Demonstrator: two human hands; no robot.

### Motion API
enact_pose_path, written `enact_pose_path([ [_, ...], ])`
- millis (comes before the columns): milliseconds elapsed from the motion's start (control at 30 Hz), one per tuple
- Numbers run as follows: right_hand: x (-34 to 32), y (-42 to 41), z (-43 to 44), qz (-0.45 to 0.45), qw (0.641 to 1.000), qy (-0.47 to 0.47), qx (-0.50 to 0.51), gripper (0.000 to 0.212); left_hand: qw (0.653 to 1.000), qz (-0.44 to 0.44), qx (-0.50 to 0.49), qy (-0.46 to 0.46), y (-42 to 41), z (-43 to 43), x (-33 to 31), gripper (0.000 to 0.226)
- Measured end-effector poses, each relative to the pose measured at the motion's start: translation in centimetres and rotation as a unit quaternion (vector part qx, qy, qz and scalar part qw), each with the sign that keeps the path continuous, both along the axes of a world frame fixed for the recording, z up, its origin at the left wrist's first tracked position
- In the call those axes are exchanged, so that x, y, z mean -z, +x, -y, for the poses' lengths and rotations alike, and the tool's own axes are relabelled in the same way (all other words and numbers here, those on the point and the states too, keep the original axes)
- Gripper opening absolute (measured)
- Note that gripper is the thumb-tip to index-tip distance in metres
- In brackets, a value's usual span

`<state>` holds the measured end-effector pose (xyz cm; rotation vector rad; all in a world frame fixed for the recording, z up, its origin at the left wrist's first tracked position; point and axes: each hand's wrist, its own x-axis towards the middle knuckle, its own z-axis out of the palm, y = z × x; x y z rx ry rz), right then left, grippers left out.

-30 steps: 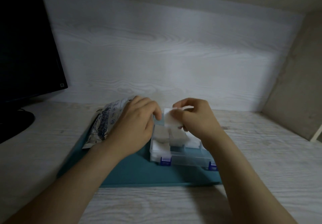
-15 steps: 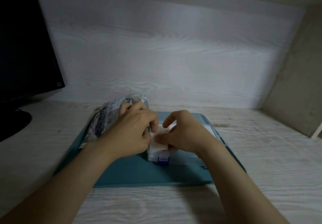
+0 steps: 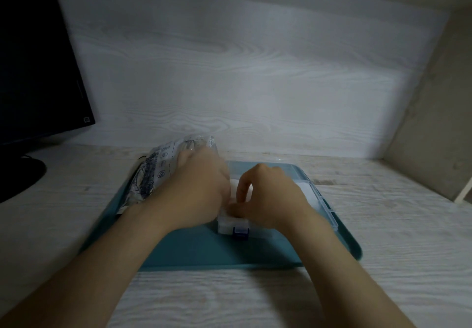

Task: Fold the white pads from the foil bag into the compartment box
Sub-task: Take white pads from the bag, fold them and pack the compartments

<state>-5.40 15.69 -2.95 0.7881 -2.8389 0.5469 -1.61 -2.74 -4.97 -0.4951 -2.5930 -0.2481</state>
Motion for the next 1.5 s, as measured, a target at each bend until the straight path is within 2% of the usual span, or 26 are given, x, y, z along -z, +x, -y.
enact_pose_path([
  [133,0.0,-0.2,0.0,-0.052,0.998,-0.014,-0.030,0.023,0.999,-0.038,0.022,0.000,-0.2,-0.1,0.0,0.030],
  [233,-0.2,-0.1,-0.1,-0.063,0.996,0.008,-0.063,0.009,0.983,-0.145,0.031,0.106,-0.7,-0.1,-0.4,0.029],
  [333,-0.2,-0.1,-0.1,-0.064,0.993,0.022,-0.094,0.004,0.951,-0.231,-0.063,0.197,-1.1,0.6,-0.3,0.022],
  [367,-0.2,-0.1,-0.1,-0.060,0.993,0.022,-0.100,0.005,0.944,-0.232,-0.099,0.213,-1.3,0.9,-0.1,0.022],
  [433,-0.1,-0.1,0.0,-0.058,0.993,0.014,-0.106,0.010,0.941,-0.185,-0.154,0.238,-1.3,1.3,0.3,0.042],
  [533,0.0,-0.1,0.4,-0.052,0.994,-0.041,-0.088,0.015,0.947,-0.098,-0.187,0.244,-1.2,1.2,0.8,0.074],
  [600,0.2,0.0,0.7,-0.058,0.992,-0.088,-0.073,0.018,0.941,-0.062,-0.202,0.266,-1.2,1.3,0.9,0.080],
  [800,0.7,-1.3,2.1,-0.121,0.978,-0.159,-0.067,0.026,0.899,-0.017,-0.227,0.374,-1.2,2.4,0.7,0.061],
  [933,0.0,-2.9,4.8,-0.139,0.977,-0.127,-0.100,0.024,0.894,-0.020,-0.224,0.389,-1.3,2.9,0.8,0.048],
  [1000,-0.2,-3.9,6.4,-0.137,0.979,-0.091,-0.116,0.011,0.891,-0.024,-0.226,0.394,-1.4,3.0,0.8,0.045],
  [1100,-0.4,-5.1,8.5,-0.134,0.983,-0.044,-0.115,0.048,0.887,-0.034,-0.226,0.400,-1.6,3.3,1.0,0.040],
  [1133,-0.4,-5.6,9.1,-0.135,0.983,-0.045,-0.113,0.052,0.887,-0.038,-0.225,0.402,-1.6,3.4,1.1,0.038],
  [1167,-0.4,-5.8,9.5,-0.124,0.985,-0.054,-0.104,0.050,0.886,-0.041,-0.225,0.403,-1.7,3.4,1.1,0.037],
  [1300,0.5,-6.9,10.7,-0.074,0.991,-0.080,-0.073,0.018,0.884,-0.054,-0.225,0.406,-1.7,3.4,1.2,0.036],
  [1433,1.0,-7.2,10.7,-0.086,0.990,-0.086,-0.068,0.023,0.880,-0.060,-0.235,0.409,-1.7,3.2,1.0,0.026],
  [1500,1.1,-7.3,10.8,-0.083,0.990,-0.098,-0.062,0.022,0.874,-0.059,-0.246,0.415,-1.8,3.3,0.9,0.030],
])
